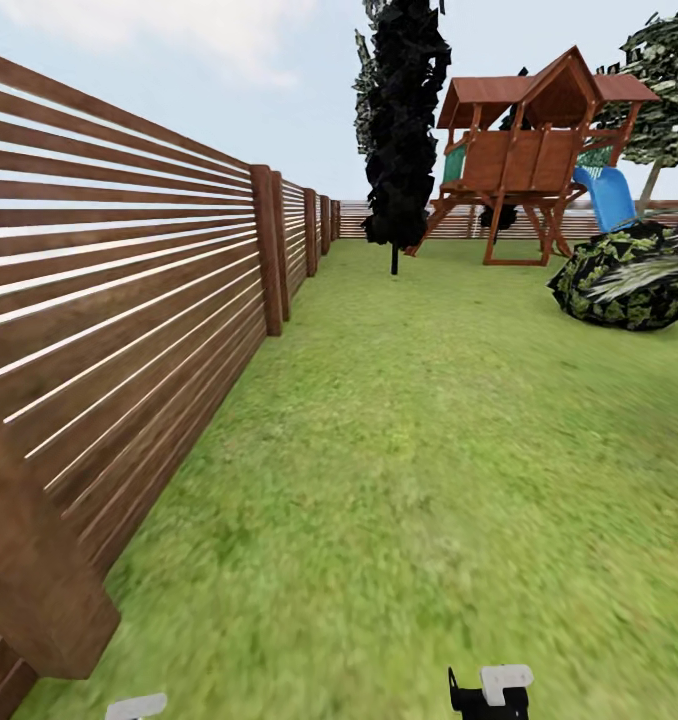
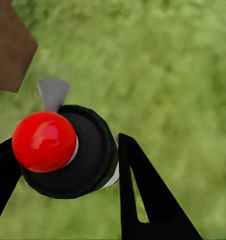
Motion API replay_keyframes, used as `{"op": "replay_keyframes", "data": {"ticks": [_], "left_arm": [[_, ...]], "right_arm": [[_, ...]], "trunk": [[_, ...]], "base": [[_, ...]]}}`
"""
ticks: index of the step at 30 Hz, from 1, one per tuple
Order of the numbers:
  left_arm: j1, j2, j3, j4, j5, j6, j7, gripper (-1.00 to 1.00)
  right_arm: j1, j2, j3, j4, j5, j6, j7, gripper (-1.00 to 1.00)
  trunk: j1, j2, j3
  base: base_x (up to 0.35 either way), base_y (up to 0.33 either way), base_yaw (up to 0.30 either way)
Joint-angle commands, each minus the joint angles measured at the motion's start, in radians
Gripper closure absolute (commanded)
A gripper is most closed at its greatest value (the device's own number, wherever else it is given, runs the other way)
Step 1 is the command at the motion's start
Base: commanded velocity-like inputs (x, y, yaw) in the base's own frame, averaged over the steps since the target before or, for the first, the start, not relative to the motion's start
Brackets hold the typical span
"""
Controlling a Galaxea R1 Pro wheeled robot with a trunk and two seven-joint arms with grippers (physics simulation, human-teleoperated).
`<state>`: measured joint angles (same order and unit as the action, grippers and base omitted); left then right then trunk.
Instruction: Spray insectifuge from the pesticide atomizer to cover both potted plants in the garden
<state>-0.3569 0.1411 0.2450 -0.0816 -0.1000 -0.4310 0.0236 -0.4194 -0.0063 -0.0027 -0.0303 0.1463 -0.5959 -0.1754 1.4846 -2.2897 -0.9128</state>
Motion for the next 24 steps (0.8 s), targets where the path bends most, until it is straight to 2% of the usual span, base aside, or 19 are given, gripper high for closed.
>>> {"op": "replay_keyframes", "data": {"ticks": [1, 7, 17, 24], "left_arm": [[-0.001, 0.0, 0.007, 0.001, -0.01, -0.004, 0.002, 1.0], [-0.001, 0.0, 0.007, 0.001, -0.013, -0.003, 0.002, 1.0], [-0.001, 0.009, 0.004, -0.007, -0.022, -0.003, 0.002, 1.0], [-0.001, 0.008, 0.005, -0.013, -0.019, -0.003, 0.002, 1.0]], "right_arm": [[-0.001, 0.0, 0.0, 0.001, 0.01, -0.001, -0.009, -1.0], [-0.001, 0.0, 0.0, 0.001, 0.01, -0.001, -0.009, -1.0], [-0.001, 0.003, 0.0, 0.002, 0.011, 0.002, -0.006, -1.0], [-0.001, 0.003, 0.0, 0.002, 0.011, 0.002, -0.006, -1.0]], "trunk": [[0.0, 0.0, -0.001], [0.0, 0.0, -0.001], [0.0, 0.0, -0.001], [0.0, 0.0, -0.001]], "base": [[0.339, 0.0, -0.263], [0.339, 0.0, -0.226], [0.338, 0.0, -0.003], [0.141, 0.0, 0.0]]}}
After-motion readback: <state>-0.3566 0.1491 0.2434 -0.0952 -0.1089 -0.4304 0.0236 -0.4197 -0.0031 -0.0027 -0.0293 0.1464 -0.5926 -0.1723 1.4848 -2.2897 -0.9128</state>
